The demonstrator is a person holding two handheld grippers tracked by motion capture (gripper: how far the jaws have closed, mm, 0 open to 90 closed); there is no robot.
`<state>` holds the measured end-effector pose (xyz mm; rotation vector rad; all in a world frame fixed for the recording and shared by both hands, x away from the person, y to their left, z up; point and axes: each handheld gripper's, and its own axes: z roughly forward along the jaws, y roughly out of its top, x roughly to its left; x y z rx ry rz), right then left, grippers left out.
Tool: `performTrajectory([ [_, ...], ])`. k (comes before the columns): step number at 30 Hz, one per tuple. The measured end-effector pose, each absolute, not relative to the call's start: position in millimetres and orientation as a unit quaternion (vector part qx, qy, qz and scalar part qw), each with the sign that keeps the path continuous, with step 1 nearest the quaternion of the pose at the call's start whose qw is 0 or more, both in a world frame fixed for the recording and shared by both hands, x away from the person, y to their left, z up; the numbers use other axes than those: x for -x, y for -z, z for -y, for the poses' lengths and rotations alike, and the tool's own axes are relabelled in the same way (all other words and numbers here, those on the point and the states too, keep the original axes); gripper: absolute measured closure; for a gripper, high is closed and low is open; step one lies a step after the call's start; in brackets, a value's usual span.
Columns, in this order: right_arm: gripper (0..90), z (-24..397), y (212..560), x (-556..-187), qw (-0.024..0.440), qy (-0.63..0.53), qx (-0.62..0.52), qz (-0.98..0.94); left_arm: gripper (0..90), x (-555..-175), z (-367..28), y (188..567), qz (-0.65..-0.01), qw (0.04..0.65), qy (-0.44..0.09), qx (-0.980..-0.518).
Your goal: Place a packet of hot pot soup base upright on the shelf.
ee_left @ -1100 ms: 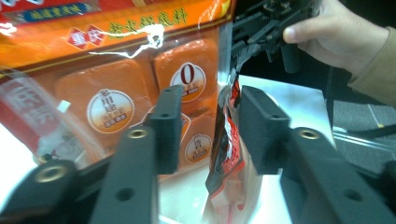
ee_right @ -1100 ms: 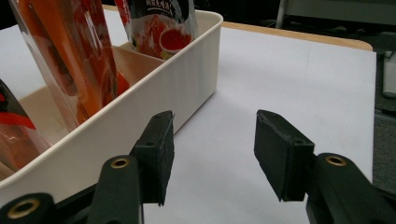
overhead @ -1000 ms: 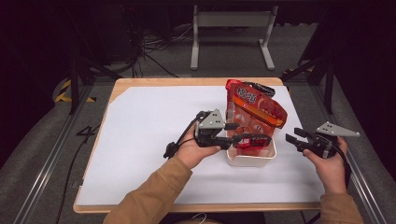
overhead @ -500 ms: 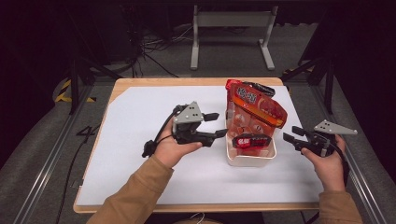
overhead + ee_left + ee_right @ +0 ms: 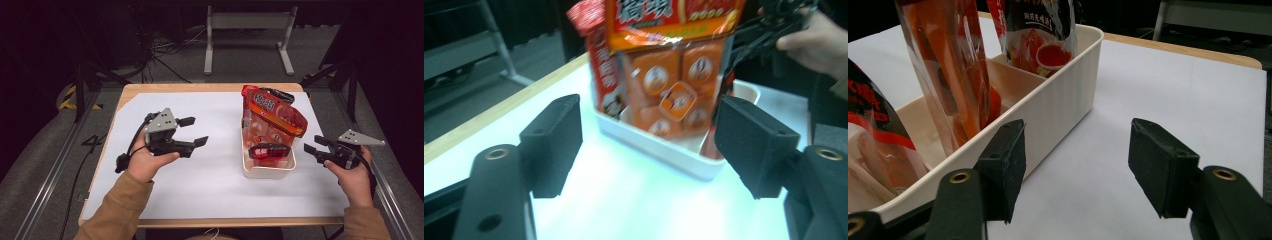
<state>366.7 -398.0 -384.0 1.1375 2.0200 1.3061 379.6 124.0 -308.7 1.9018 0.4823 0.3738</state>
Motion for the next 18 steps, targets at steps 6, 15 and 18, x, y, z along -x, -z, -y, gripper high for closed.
performTrajectory([
  [6,39.5,396.3,384.1,-365.7,0.237,-0.476,-0.415,-0.738,24.9,-375.9,-155.7,313.3,-0.228,0.531,-0.165,-0.799],
  [15,38.0,395.3,385.3,-366.1,0.242,-0.475,-0.411,-0.739,23.8,-373.0,-196.2,336.9,-0.268,0.51,-0.183,-0.796],
  [18,37.8,396.1,385.4,-365.8,0.243,-0.476,-0.412,-0.738,22.8,-374.6,-208.2,341.3,-0.281,0.508,-0.185,-0.793],
])
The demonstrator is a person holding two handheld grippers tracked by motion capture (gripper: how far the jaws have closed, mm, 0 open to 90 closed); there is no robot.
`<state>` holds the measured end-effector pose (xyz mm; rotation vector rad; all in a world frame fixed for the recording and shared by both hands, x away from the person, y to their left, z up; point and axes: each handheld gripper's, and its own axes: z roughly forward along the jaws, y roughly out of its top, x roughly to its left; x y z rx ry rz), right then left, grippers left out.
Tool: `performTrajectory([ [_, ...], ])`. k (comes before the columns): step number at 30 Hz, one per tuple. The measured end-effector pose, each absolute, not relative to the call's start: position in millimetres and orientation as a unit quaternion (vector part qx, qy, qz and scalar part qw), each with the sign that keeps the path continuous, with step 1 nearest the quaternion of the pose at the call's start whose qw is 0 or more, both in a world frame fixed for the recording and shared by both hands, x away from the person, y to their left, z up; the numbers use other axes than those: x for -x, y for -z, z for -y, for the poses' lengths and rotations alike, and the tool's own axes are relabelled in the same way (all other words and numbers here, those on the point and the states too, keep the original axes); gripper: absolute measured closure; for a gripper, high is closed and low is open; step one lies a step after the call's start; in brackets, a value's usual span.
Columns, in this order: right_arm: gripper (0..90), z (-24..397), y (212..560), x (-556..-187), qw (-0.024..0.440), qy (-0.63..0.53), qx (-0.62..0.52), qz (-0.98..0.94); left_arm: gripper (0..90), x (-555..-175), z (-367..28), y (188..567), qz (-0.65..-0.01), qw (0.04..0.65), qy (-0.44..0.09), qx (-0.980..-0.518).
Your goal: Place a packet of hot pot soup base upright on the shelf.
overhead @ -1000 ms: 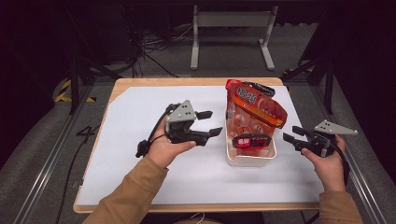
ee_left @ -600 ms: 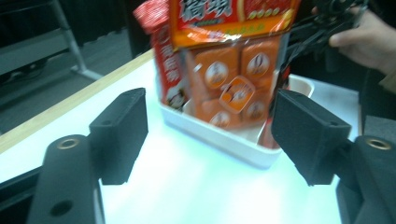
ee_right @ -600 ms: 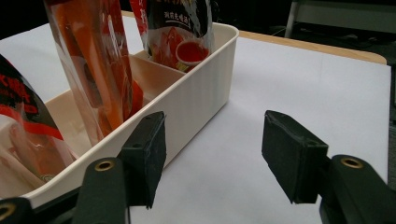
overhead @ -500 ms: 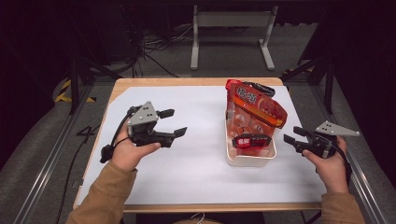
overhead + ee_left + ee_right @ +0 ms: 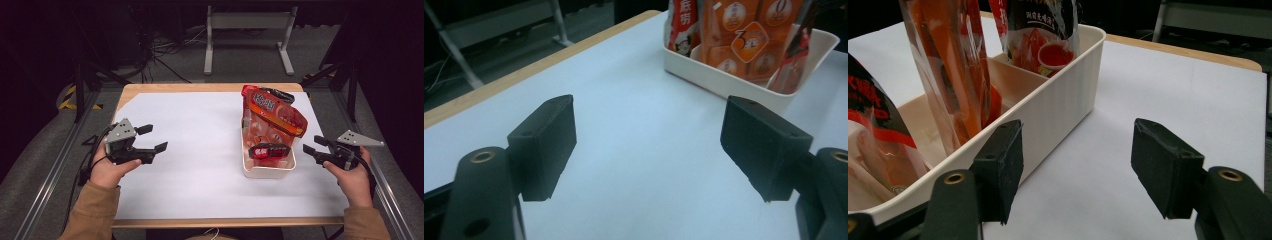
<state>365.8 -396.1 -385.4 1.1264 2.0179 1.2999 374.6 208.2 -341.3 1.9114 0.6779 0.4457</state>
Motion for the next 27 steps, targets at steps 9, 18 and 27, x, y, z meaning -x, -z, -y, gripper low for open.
performTrajectory([
  [9,37.2,398.7,387.1,-365.2,0.248,-0.476,-0.41,-0.737,22.2,-378.2,-238.2,376.0,-0.313,0.499,-0.189,-0.785],
  [18,36.4,397.7,387.2,-365.1,0.251,-0.477,-0.409,-0.736,21.2,-386.4,-253.6,398.2,-0.329,0.497,-0.185,-0.781],
  [27,34.9,396.8,388.1,-365.7,0.251,-0.477,-0.41,-0.735,21.2,-391.2,-261.3,408.0,-0.372,0.5,-0.163,-0.765],
])
